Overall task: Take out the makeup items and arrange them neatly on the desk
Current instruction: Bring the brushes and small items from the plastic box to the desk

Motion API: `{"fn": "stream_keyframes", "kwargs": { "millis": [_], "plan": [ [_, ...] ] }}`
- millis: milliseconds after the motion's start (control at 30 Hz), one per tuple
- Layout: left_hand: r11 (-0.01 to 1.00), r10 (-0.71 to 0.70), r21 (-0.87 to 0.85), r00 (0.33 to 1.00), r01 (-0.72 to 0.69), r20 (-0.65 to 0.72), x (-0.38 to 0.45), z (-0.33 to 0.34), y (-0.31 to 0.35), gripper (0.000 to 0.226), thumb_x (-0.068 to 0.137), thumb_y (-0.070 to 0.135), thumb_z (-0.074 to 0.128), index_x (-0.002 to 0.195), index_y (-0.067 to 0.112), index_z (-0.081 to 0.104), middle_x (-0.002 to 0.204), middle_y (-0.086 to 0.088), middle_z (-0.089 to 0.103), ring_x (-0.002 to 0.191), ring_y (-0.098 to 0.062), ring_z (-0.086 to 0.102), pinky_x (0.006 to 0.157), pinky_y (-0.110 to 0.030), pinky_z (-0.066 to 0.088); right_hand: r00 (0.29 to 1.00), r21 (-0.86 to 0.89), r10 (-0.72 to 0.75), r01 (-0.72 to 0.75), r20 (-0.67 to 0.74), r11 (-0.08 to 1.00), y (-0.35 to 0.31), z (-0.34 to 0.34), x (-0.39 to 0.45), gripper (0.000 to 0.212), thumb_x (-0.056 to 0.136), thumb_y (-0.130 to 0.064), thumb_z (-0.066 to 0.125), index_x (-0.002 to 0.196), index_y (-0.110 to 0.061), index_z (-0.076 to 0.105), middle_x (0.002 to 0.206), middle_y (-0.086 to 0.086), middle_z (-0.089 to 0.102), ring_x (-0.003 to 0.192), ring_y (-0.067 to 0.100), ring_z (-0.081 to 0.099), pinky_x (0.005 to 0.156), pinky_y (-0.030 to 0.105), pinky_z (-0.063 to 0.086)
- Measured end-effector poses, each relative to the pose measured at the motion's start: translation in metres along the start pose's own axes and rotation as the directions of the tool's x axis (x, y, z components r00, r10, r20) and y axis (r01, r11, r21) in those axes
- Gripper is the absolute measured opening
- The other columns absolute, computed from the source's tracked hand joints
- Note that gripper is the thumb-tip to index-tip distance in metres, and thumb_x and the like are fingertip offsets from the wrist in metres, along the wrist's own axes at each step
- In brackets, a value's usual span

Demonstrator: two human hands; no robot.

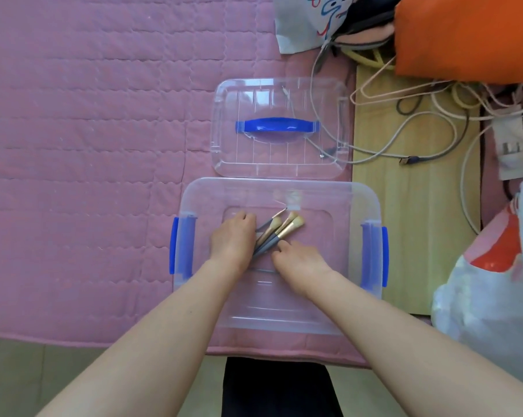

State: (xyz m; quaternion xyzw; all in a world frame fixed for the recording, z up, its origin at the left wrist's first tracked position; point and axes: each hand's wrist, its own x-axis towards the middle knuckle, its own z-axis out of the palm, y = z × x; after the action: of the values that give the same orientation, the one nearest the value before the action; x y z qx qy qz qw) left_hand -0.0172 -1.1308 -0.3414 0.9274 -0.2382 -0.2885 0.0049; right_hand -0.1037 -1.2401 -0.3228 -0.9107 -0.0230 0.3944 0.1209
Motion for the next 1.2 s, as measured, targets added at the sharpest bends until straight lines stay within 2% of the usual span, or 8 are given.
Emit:
{"fn": "stream_keyframes", "kwargs": {
  "millis": [167, 400, 500, 600, 733, 867, 1000, 1200],
  "plan": [
    [0.999, -0.017, -0.032, 0.998, 0.019, 0.056, 0.003, -0.004, 0.001, 0.012, 0.093, 0.011, 0.044, 0.098, 0.009, 0.055, 0.11, -0.011, 0.058, 0.101, -0.034, 0.056, 0.066, -0.036, 0.038, 0.998, -0.037, -0.041, 0.039, -0.037, 0.999, -0.002, 0.005, -0.002, 0.031, 0.092, 0.001, 0.042, 0.123, -0.001, 0.048, 0.124, 0.014, 0.045, 0.115, 0.033, 0.047, 0.081, 0.041, 0.045],
    [0.946, -0.146, -0.266, 0.976, 0.185, 0.161, 0.003, -0.018, 0.0, 0.016, 0.09, 0.007, 0.044, 0.106, 0.005, 0.045, 0.101, -0.023, 0.057, 0.086, -0.039, 0.055, 0.074, -0.042, 0.046, 0.997, -0.008, 0.003, -0.003, 0.074, 1.0, 0.006, -0.008, -0.012, 0.027, 0.094, 0.002, 0.036, 0.12, -0.002, 0.043, 0.118, 0.017, 0.048, 0.108, 0.035, 0.056, 0.079, 0.045, 0.046],
    [0.935, -0.12, -0.306, 0.972, 0.179, 0.202, 0.002, -0.014, -0.003, 0.012, 0.092, 0.017, 0.046, 0.102, 0.01, 0.046, 0.099, -0.017, 0.058, 0.088, -0.036, 0.054, 0.074, -0.038, 0.045, 0.971, -0.025, -0.044, 0.039, -0.237, 0.999, 0.008, -0.01, -0.013, 0.029, 0.087, 0.001, 0.029, 0.1, -0.002, 0.055, 0.1, 0.018, 0.054, 0.088, 0.038, 0.06, 0.059, 0.042, 0.048],
    [0.927, -0.097, -0.334, 0.97, 0.17, 0.225, 0.004, -0.009, -0.005, 0.012, 0.089, 0.026, 0.055, 0.09, 0.015, 0.05, 0.1, -0.013, 0.063, 0.091, -0.034, 0.058, 0.071, -0.032, 0.044, 0.903, -0.146, -0.119, 0.063, -0.413, 0.987, 0.012, -0.004, -0.004, 0.035, 0.072, -0.004, 0.026, 0.074, -0.007, 0.061, 0.085, 0.017, 0.063, 0.062, 0.034, 0.059, 0.039, 0.031, 0.04],
    [0.94, -0.087, -0.307, 0.976, 0.147, 0.201, 0.008, -0.008, -0.005, 0.016, 0.086, 0.027, 0.061, 0.082, 0.013, 0.053, 0.096, -0.015, 0.064, 0.089, -0.034, 0.058, 0.07, -0.033, 0.044, 0.871, -0.3, -0.216, 0.084, -0.441, 0.95, 0.013, 0.002, 0.009, 0.034, 0.072, -0.004, 0.032, 0.069, -0.009, 0.065, 0.084, 0.017, 0.067, 0.062, 0.03, 0.06, 0.046, 0.031, 0.042],
    [0.961, -0.043, -0.262, 0.986, 0.084, 0.159, 0.008, -0.004, -0.005, 0.012, 0.088, 0.018, 0.055, 0.089, 0.007, 0.059, 0.103, -0.017, 0.061, 0.099, -0.035, 0.056, 0.076, -0.037, 0.045, 0.886, -0.26, -0.178, 0.069, -0.427, 0.963, 0.018, 0.018, 0.014, 0.026, 0.064, -0.008, 0.035, 0.054, -0.014, 0.058, 0.054, 0.006, 0.054, 0.048, 0.024, 0.053, 0.043, 0.025, 0.035],
    [0.964, -0.063, -0.242, 0.98, 0.109, 0.189, 0.006, -0.006, -0.004, 0.017, 0.087, 0.021, 0.057, 0.095, 0.008, 0.051, 0.108, -0.017, 0.056, 0.099, -0.036, 0.055, 0.072, -0.037, 0.042, 0.888, -0.233, -0.148, 0.048, -0.435, 0.971, 0.018, 0.024, 0.01, 0.029, 0.06, -0.008, 0.03, 0.049, -0.016, 0.056, 0.048, 0.002, 0.05, 0.043, 0.023, 0.05, 0.042, 0.022, 0.031],
    [0.94, -0.131, -0.278, 0.96, 0.2, 0.248, 0.007, -0.009, -0.002, 0.018, 0.087, 0.016, 0.049, 0.095, 0.014, 0.033, 0.098, -0.022, 0.06, 0.089, -0.042, 0.056, 0.068, -0.036, 0.039, 0.864, -0.174, -0.135, 0.055, -0.486, 0.983, 0.014, 0.013, 0.011, 0.026, 0.068, -0.012, 0.032, 0.072, -0.016, 0.058, 0.056, 0.006, 0.052, 0.046, 0.024, 0.05, 0.047, 0.028, 0.034]
  ]
}}
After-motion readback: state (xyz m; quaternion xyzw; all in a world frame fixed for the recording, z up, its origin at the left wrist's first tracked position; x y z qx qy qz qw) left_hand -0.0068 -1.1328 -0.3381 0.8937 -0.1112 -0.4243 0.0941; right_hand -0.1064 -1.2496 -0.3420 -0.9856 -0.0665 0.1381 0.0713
